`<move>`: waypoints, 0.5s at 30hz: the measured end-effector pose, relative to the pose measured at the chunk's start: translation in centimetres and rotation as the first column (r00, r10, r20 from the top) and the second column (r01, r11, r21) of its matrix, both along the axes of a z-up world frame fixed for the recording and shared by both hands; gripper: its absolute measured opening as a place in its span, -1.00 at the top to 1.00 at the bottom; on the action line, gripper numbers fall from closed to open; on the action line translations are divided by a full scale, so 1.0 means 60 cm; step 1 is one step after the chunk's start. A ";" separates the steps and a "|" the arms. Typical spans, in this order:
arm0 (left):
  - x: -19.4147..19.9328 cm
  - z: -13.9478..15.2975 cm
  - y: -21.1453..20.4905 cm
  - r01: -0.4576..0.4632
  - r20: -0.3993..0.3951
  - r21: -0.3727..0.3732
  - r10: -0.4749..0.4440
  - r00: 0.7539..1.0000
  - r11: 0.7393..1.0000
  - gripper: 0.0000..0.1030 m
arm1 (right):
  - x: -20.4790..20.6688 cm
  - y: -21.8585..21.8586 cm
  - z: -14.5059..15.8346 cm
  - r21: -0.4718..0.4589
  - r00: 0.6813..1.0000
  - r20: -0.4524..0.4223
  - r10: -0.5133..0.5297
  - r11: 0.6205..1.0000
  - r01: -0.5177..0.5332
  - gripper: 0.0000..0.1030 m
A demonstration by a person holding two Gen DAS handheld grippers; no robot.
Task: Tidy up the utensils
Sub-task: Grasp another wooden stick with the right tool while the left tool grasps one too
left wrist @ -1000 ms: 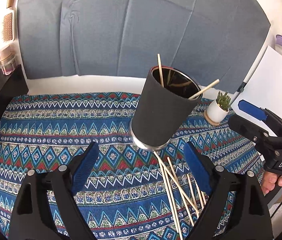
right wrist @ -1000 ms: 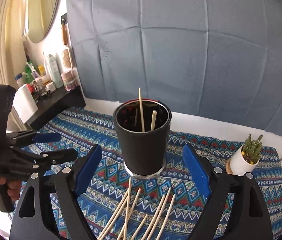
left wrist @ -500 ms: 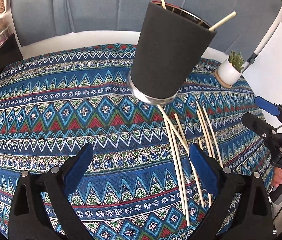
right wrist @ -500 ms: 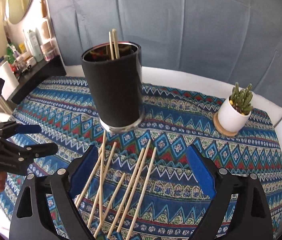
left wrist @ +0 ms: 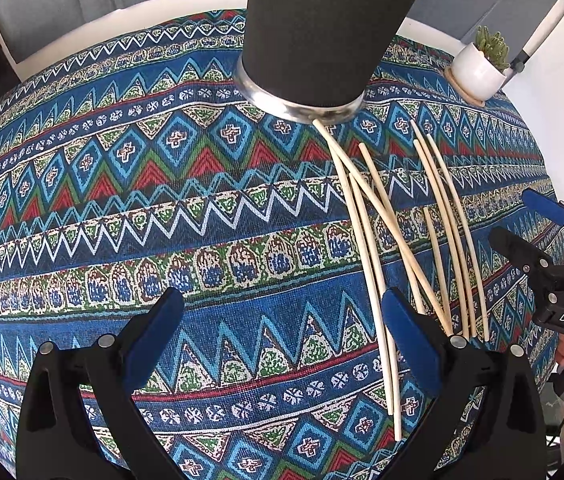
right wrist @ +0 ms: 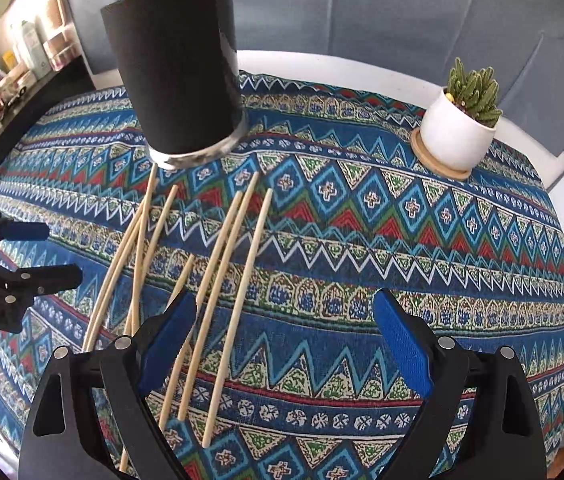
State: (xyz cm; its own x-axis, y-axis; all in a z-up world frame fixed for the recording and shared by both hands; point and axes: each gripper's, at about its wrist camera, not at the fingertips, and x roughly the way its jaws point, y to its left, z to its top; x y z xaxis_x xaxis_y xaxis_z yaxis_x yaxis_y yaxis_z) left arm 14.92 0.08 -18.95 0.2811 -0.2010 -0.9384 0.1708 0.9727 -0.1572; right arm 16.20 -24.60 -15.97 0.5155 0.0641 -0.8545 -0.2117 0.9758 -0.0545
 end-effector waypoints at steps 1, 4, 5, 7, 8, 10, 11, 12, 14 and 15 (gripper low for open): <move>0.001 -0.003 -0.001 -0.001 -0.008 0.000 0.001 1.000 1.000 -0.88 | 0.000 -0.002 -0.004 -0.005 1.000 -0.008 -0.004 1.000 0.004 -0.66; 0.007 -0.009 -0.011 -0.002 -0.019 0.008 0.002 1.000 1.000 -0.88 | 0.001 -0.003 -0.014 -0.025 1.000 -0.025 -0.012 1.000 0.011 -0.66; 0.010 -0.009 -0.016 0.001 -0.019 0.014 -0.001 1.000 1.000 -0.88 | 0.001 -0.004 -0.017 -0.031 0.999 -0.029 -0.013 0.999 0.013 -0.66; 0.016 -0.010 -0.021 -0.006 -0.016 0.012 0.007 1.000 1.000 -0.88 | 0.001 -0.003 -0.023 -0.044 0.999 -0.038 -0.016 0.999 0.015 -0.66; 0.024 -0.012 -0.028 -0.011 -0.019 0.019 0.011 1.000 1.000 -0.88 | 0.001 -0.003 -0.026 -0.048 0.999 -0.044 -0.017 0.999 0.015 -0.66; 0.030 -0.014 -0.036 -0.016 -0.020 0.036 0.016 1.000 0.999 -0.88 | 0.004 -0.003 -0.034 -0.058 0.998 -0.054 -0.021 0.998 0.018 -0.66; 0.036 -0.017 -0.045 -0.014 -0.019 0.047 0.015 1.000 0.999 -0.88 | 0.004 -0.002 -0.036 -0.062 0.998 -0.057 -0.021 0.998 0.017 -0.66; 0.040 -0.019 -0.051 -0.012 -0.018 0.062 0.013 1.000 0.998 -0.88 | 0.004 -0.002 -0.039 -0.069 0.998 -0.062 -0.019 0.998 0.014 -0.66; 0.046 -0.022 -0.059 -0.008 -0.017 0.085 0.009 1.000 0.996 -0.88 | 0.006 0.002 -0.046 -0.090 0.997 -0.071 -0.017 0.996 0.011 -0.67; 0.049 -0.025 -0.065 -0.008 -0.015 0.093 0.010 1.000 0.996 -0.88 | 0.007 0.002 -0.050 -0.096 0.997 -0.075 -0.016 0.995 0.009 -0.69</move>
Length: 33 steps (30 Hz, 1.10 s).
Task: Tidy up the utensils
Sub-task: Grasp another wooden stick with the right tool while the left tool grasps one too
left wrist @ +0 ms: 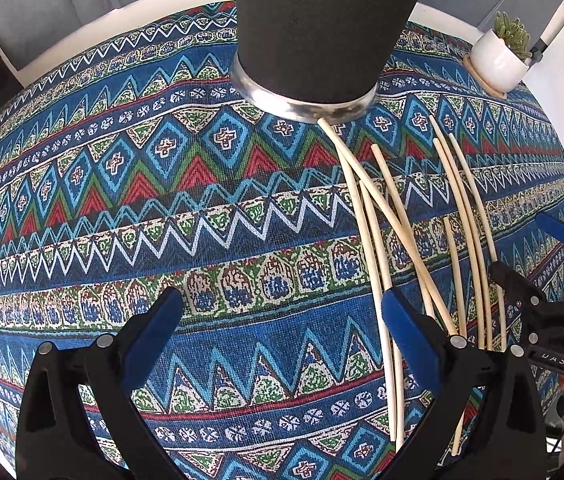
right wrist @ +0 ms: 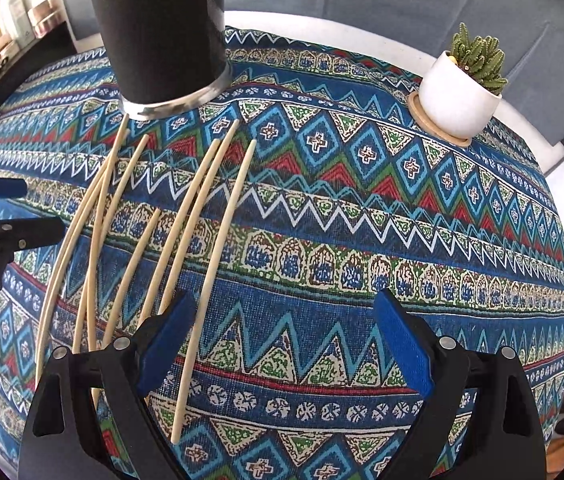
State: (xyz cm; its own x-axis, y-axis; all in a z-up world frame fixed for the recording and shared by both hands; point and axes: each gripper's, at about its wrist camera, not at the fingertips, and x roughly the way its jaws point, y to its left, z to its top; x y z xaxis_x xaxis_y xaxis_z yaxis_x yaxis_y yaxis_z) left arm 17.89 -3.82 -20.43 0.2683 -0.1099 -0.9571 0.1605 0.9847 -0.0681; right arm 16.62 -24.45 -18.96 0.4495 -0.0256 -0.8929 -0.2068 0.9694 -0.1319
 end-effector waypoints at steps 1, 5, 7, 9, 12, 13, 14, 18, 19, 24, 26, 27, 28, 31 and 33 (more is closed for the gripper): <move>0.002 -0.002 -0.004 -0.001 0.000 0.011 0.001 1.000 1.000 -0.88 | -0.001 0.000 -0.001 0.001 1.000 0.006 -0.002 1.000 0.002 -0.70; 0.018 -0.009 -0.027 -0.016 -0.003 0.030 0.016 1.000 0.999 -0.91 | 0.007 -0.010 -0.007 0.035 0.999 -0.025 -0.044 0.998 0.045 -0.83; 0.025 -0.014 -0.042 -0.009 -0.008 0.056 0.010 1.000 0.998 -0.92 | 0.019 -0.028 -0.011 0.087 0.994 -0.069 -0.079 0.993 0.085 -0.85; 0.029 -0.019 -0.057 0.012 -0.011 0.083 -0.011 1.000 0.996 -0.92 | 0.025 -0.033 -0.011 0.099 0.992 -0.088 -0.090 0.990 0.099 -0.86; 0.039 -0.022 -0.067 0.009 -0.027 0.082 -0.007 1.000 0.997 -0.92 | 0.033 -0.035 -0.011 0.097 0.992 -0.100 -0.080 0.991 0.090 -0.87; 0.042 -0.023 -0.070 0.009 -0.031 0.082 -0.006 0.999 0.997 -0.92 | 0.036 -0.034 -0.010 0.096 0.991 -0.106 -0.080 0.991 0.090 -0.87; 0.043 -0.023 -0.070 0.011 -0.032 0.082 -0.008 0.999 0.997 -0.92 | 0.039 -0.034 -0.011 0.095 0.991 -0.112 -0.077 0.992 0.087 -0.87; 0.048 -0.025 -0.079 0.018 -0.026 0.082 -0.016 1.000 0.996 -0.92 | 0.054 -0.034 -0.011 0.090 0.987 -0.140 -0.077 0.992 0.090 -0.87; 0.051 -0.025 -0.079 0.025 -0.030 0.081 -0.023 0.999 0.996 -0.92 | 0.061 -0.033 -0.012 0.090 0.987 -0.143 -0.077 0.992 0.090 -0.87; 0.047 -0.023 -0.077 0.033 -0.026 0.078 -0.031 0.999 0.996 -0.88 | 0.055 -0.030 -0.011 0.087 0.987 -0.139 -0.076 0.992 0.089 -0.84; 0.041 -0.018 -0.072 0.033 -0.029 0.077 -0.031 0.999 0.996 -0.79 | 0.048 -0.031 -0.010 0.085 0.987 -0.139 -0.083 0.992 0.095 -0.82; 0.035 -0.015 -0.069 0.035 -0.030 0.077 -0.033 0.999 0.996 -0.75 | 0.044 -0.030 -0.009 0.085 0.987 -0.138 -0.081 0.992 0.094 -0.74; 0.034 -0.013 -0.067 0.038 -0.033 0.076 -0.035 0.999 0.996 -0.67 | 0.037 -0.029 -0.005 0.086 0.988 -0.134 -0.073 0.993 0.085 -0.68; 0.033 -0.007 -0.057 0.051 -0.030 0.075 -0.048 0.998 0.996 -0.47 | 0.028 -0.022 0.008 0.092 0.992 -0.122 -0.037 0.995 0.048 -0.03; 0.033 -0.001 -0.039 0.039 -0.025 0.070 -0.037 0.999 0.997 -0.15 | 0.025 -0.020 0.015 0.097 0.993 -0.117 -0.018 0.995 0.029 0.77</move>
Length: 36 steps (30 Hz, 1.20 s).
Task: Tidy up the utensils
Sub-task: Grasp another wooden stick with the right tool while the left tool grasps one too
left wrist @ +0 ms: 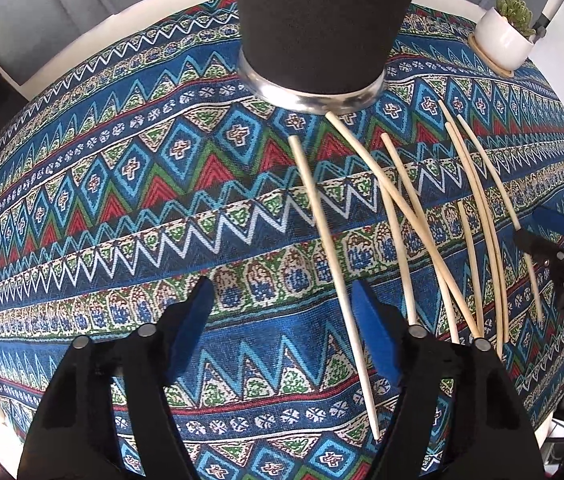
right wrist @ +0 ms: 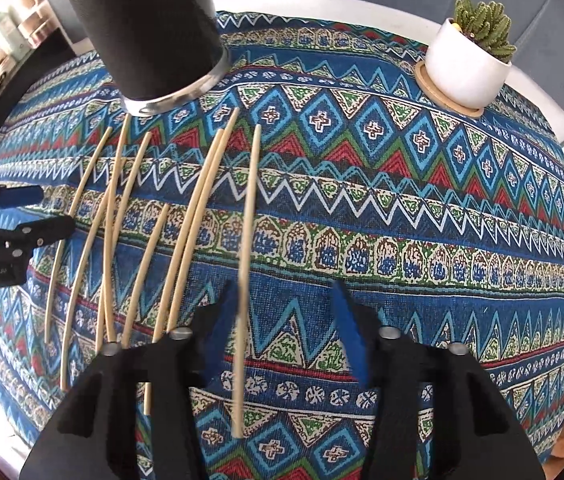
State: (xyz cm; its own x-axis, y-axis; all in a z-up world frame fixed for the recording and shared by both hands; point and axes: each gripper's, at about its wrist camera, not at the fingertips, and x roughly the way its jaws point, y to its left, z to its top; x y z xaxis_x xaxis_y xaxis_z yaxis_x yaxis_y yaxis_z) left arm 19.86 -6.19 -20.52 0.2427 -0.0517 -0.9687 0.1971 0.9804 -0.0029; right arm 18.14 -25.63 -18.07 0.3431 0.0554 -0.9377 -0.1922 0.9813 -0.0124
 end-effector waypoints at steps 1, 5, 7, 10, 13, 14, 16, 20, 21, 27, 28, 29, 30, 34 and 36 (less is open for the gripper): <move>0.000 0.002 0.008 -0.010 0.001 -0.004 0.010 1.000 1.000 -0.06 | 0.000 0.000 0.001 -0.002 1.000 -0.002 0.001 1.000 -0.001 0.86; -0.003 0.008 0.048 -0.056 -0.004 -0.033 0.056 0.998 0.998 0.78 | 0.001 -0.010 0.004 0.022 1.000 -0.013 -0.001 1.000 0.001 0.89; -0.006 0.007 0.070 -0.092 -0.022 -0.085 0.091 0.996 0.992 0.87 | 0.004 -0.019 0.007 0.043 1.000 -0.025 -0.012 0.999 0.014 0.91; -0.016 0.006 0.099 -0.137 -0.045 -0.125 0.133 0.990 0.983 0.91 | 0.003 -0.029 0.006 0.061 0.999 -0.043 -0.018 0.998 0.020 0.91; -0.025 0.006 0.113 -0.144 -0.065 -0.131 0.137 0.989 0.981 0.91 | -0.001 -0.046 0.007 0.063 0.998 -0.054 -0.025 0.998 0.029 0.91; -0.030 0.008 0.120 -0.148 -0.065 -0.132 0.140 0.988 0.980 0.91 | -0.006 -0.050 0.009 0.067 0.998 -0.052 -0.028 0.997 0.031 0.91; -0.045 0.009 0.150 -0.163 -0.071 -0.141 0.154 0.986 0.977 0.91 | -0.014 -0.064 0.016 0.072 0.998 -0.049 -0.039 0.997 0.042 0.91; -0.063 0.035 0.200 -0.189 -0.052 -0.145 0.183 0.982 0.971 0.91 | -0.017 -0.086 0.040 0.082 0.998 -0.023 -0.054 0.995 0.056 0.91; -0.069 0.043 0.206 -0.194 -0.047 -0.141 0.190 0.981 0.971 0.91 | -0.019 -0.092 0.048 0.089 0.998 -0.014 -0.056 0.994 0.057 0.91; -0.071 0.090 0.264 -0.209 0.009 -0.071 0.210 0.978 0.975 0.91 | -0.005 -0.106 0.102 0.134 0.996 0.047 -0.076 0.989 0.069 0.91; -0.067 0.100 0.276 -0.213 0.016 -0.070 0.215 0.976 0.974 0.91 | -0.001 -0.104 0.110 0.150 0.995 0.058 -0.084 0.986 0.075 0.91; -0.066 0.110 0.285 -0.218 0.027 -0.073 0.220 0.975 0.973 0.91 | 0.002 -0.105 0.121 0.171 0.993 0.071 -0.090 0.982 0.077 0.91; -0.065 0.121 0.291 -0.221 0.037 -0.074 0.224 0.974 0.972 0.91 | 0.005 -0.106 0.134 0.188 0.992 0.085 -0.093 0.979 0.075 0.91; -0.054 0.168 0.301 -0.226 0.073 -0.085 0.232 0.970 0.970 0.91 | 0.021 -0.101 0.184 0.203 0.984 0.154 -0.090 0.977 0.058 0.91; -0.043 0.190 0.306 -0.228 0.095 -0.091 0.236 0.967 0.969 0.91 | 0.029 -0.096 0.208 0.205 0.979 0.187 -0.085 0.978 0.046 0.91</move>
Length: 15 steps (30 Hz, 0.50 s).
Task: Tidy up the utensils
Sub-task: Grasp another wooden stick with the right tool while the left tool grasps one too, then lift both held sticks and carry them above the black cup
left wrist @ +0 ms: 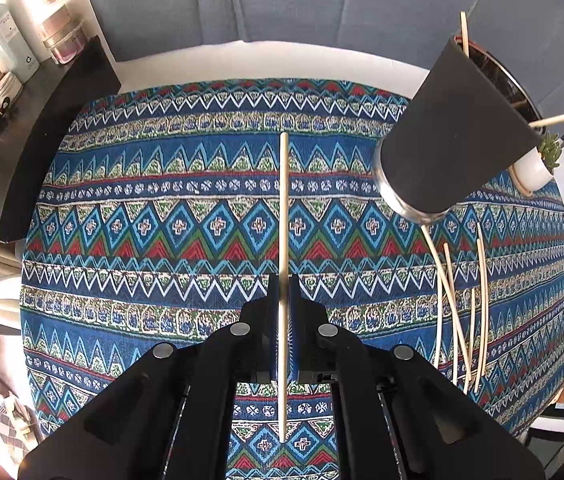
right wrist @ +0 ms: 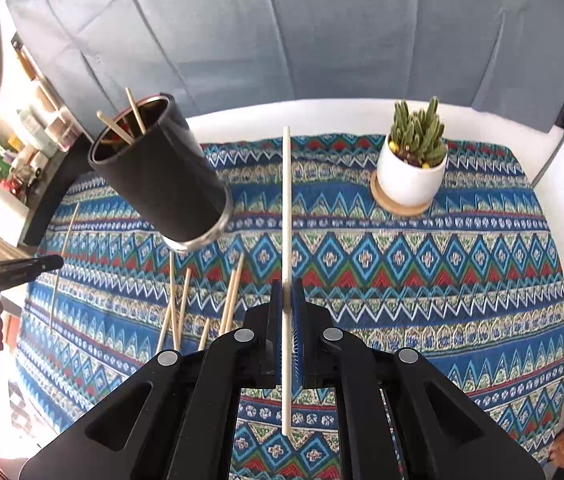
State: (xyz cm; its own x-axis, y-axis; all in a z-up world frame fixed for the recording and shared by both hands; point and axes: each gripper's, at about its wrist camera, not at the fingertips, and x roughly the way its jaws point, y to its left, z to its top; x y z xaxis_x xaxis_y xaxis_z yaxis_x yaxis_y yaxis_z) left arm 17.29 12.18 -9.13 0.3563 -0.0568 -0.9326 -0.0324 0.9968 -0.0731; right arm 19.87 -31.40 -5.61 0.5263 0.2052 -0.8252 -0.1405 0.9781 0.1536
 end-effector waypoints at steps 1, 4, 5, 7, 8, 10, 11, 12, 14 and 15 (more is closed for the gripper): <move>0.001 0.012 0.012 -0.001 0.012 -0.004 0.001 1.000 1.000 0.91 | 0.003 0.001 0.011 -0.001 1.000 0.017 0.002 1.000 -0.002 0.91; 0.012 0.047 0.004 -0.006 0.048 -0.014 0.006 0.999 1.000 0.91 | 0.013 0.011 0.040 -0.001 0.998 0.059 0.015 1.000 -0.015 0.91; 0.022 0.057 -0.009 -0.007 0.063 -0.014 0.008 0.998 1.000 0.91 | 0.018 0.014 0.048 -0.002 0.997 0.070 0.018 1.000 -0.018 0.91; 0.035 0.076 -0.003 -0.007 0.091 -0.015 0.008 0.996 1.000 0.91 | 0.028 0.021 0.060 -0.004 0.996 0.085 0.019 1.000 -0.019 0.91; 0.049 0.081 -0.014 -0.007 0.106 -0.016 0.009 0.994 1.000 0.91 | 0.032 0.024 0.067 -0.002 0.995 0.096 0.019 1.000 -0.019 0.91; 0.057 0.110 -0.004 -0.003 0.137 -0.021 0.006 0.991 1.000 0.91 | 0.041 0.030 0.079 0.003 0.994 0.111 0.019 1.000 -0.020 0.91; 0.064 0.120 -0.006 -0.001 0.150 -0.025 0.005 0.989 1.000 0.91 | 0.046 0.033 0.086 0.007 0.993 0.119 0.019 1.000 -0.020 0.91; 0.072 0.127 -0.013 0.002 0.165 -0.028 0.003 0.986 1.000 0.91 | 0.052 0.037 0.093 0.011 0.992 0.128 0.018 1.000 -0.020 0.91; 0.093 0.134 -0.036 0.010 0.194 -0.043 -0.001 0.981 0.999 0.91 | 0.061 0.045 0.105 0.019 0.989 0.147 0.017 1.000 -0.020 0.91; 0.098 0.143 -0.038 0.015 0.207 -0.052 -0.004 0.978 0.999 0.91 | 0.067 0.048 0.112 0.024 0.987 0.157 0.020 0.999 -0.024 0.91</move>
